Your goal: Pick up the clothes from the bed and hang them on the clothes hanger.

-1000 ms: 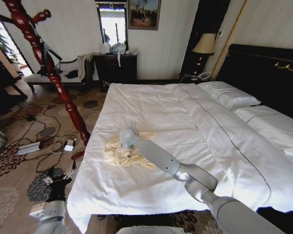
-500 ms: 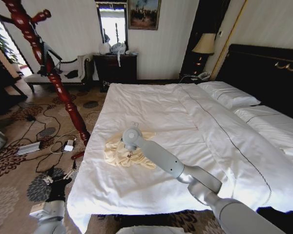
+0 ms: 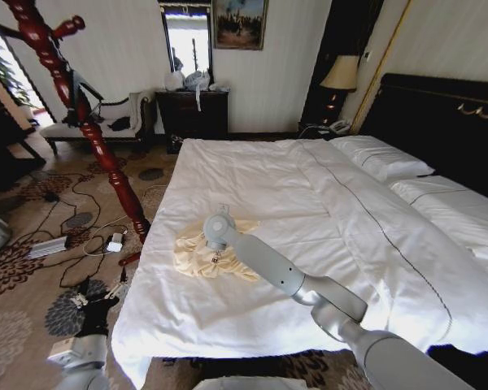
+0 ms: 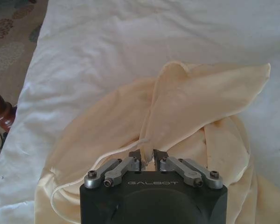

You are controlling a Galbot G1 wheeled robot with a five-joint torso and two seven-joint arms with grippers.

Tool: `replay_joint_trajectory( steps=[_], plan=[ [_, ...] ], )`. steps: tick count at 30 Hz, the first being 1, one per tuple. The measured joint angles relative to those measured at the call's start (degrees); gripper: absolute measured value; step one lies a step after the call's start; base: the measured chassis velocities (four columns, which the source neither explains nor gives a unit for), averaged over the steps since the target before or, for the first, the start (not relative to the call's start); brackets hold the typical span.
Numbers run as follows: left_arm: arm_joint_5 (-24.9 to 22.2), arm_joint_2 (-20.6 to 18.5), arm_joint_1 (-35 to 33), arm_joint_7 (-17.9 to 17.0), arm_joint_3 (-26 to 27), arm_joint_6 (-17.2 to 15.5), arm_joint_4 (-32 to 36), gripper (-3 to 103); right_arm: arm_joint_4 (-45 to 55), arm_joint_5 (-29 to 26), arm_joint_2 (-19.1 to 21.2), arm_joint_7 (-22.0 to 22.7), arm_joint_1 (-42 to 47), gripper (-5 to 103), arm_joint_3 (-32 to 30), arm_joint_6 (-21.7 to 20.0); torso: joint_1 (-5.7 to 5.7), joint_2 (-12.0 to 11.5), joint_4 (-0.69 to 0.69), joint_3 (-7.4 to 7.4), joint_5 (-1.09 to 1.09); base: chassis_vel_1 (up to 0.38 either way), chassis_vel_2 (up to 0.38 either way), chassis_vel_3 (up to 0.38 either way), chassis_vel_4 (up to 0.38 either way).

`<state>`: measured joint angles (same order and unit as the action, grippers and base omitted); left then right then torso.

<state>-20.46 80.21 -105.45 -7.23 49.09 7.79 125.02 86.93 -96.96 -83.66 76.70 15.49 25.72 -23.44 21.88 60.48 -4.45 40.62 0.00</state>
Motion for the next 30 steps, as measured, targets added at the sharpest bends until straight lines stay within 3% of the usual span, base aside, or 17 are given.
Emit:
replay_joint_trajectory(
  steps=[1,2,8,12,14,16,17,18,20,22,24,25,26,27,30],
  plan=[
    [0.0,0.0,0.0,0.0,0.0,0.0,0.0,100,0.4,0.1,0.3,-0.3,0.0,17,0.1,0.1,0.00,0.0,0.00,0.00,0.00,0.000,0.000,0.000,0.000],
    [0.0,0.0,0.2,0.0,-0.1,0.0,-0.1,100,2.9,0.1,1.8,-1.8,0.2,7,0.5,0.3,0.00,0.0,-0.02,0.00,0.00,0.000,0.000,0.000,0.000],
    [-0.2,-0.2,0.7,0.0,-0.2,0.1,-0.2,100,8.6,1.5,6.4,-8.2,0.0,1,1.1,0.4,0.00,0.0,0.00,0.00,0.01,0.000,0.000,0.000,0.000],
    [-1.4,-1.2,1.7,-0.2,-0.3,0.0,-0.2,100,14.1,4.3,15.5,-19.5,-2.8,0,-0.3,0.1,0.00,0.0,0.00,0.00,0.02,0.000,0.000,0.000,0.000],
    [-1.7,-1.4,1.9,-0.3,-0.3,-0.1,-0.2,100,14.8,4.1,17.5,-21.0,-3.4,0,-1.0,0.0,0.00,0.0,0.00,0.00,0.02,0.000,0.000,0.000,0.000],
    [-3.1,-2.3,2.8,-0.7,-0.6,-0.5,0.4,100,16.8,4.6,24.0,-28.4,-5.3,0,-3.7,0.1,0.00,0.0,-0.04,0.00,0.02,0.000,0.000,0.000,0.000],
    [-3.1,-2.3,2.8,-0.7,-0.6,-0.5,0.4,100,16.8,4.6,24.0,-28.4,-5.3,0,-3.7,0.1,0.00,0.0,-0.04,0.00,0.02,0.000,0.000,0.000,0.000],
    [-4.2,-2.9,3.3,-1.0,-0.8,-1.0,1.0,100,17.3,5.2,26.0,-32.2,-6.1,0,-4.9,0.6,0.00,0.0,-0.04,0.00,0.03,0.000,0.000,0.000,0.000],
    [-9.3,-5.0,5.5,-2.4,-1.3,-3.7,3.6,100,18.3,6.6,29.6,-41.9,-8.3,0,-7.3,3.5,0.00,0.0,0.00,0.00,0.02,0.000,0.000,0.000,0.000],
    [-10.6,-5.5,6.0,-2.7,-1.4,-4.4,4.1,100,18.5,6.8,30.2,-43.8,-8.8,0,-7.7,4.1,0.00,0.0,0.00,0.00,0.02,0.000,0.000,0.000,0.000],
    [-16.0,-8.2,8.2,-4.1,-1.7,-7.5,5.9,100,19.2,7.6,32.3,-50.3,-10.5,0,-9.1,6.8,0.00,0.0,0.01,0.00,0.00,0.000,0.000,0.000,0.000],
    [-21.7,-11.1,9.9,-5.5,-1.9,-10.4,7.0,100,19.7,7.9,34.0,-55.9,-12.2,0,-10.0,9.5,0.00,0.0,-0.01,0.00,0.01,0.000,0.000,0.000,0.000],
    [-24.6,-12.5,10.7,-6.1,-1.9,-11.8,7.6,100,20.0,7.9,34.8,-58.4,-13.1,0,-10.4,11.0,0.00,0.0,-0.02,0.00,0.01,0.000,0.000,0.000,0.000],
    [-24.6,-12.5,10.7,-6.1,-1.9,-11.8,7.6,100,20.0,7.9,34.8,-58.4,-13.1,0,-10.4,11.0,0.00,0.0,-0.02,0.00,0.01,0.000,0.000,0.000,0.000],
    [-35.0,-17.6,14.3,-8.7,-2.2,-16.5,9.2,100,21.5,4.7,38.0,-65.4,-17.9,0,-11.9,14.0,0.00,0.0,-0.01,0.00,0.01,0.000,0.000,0.000,0.000]
  ],
)
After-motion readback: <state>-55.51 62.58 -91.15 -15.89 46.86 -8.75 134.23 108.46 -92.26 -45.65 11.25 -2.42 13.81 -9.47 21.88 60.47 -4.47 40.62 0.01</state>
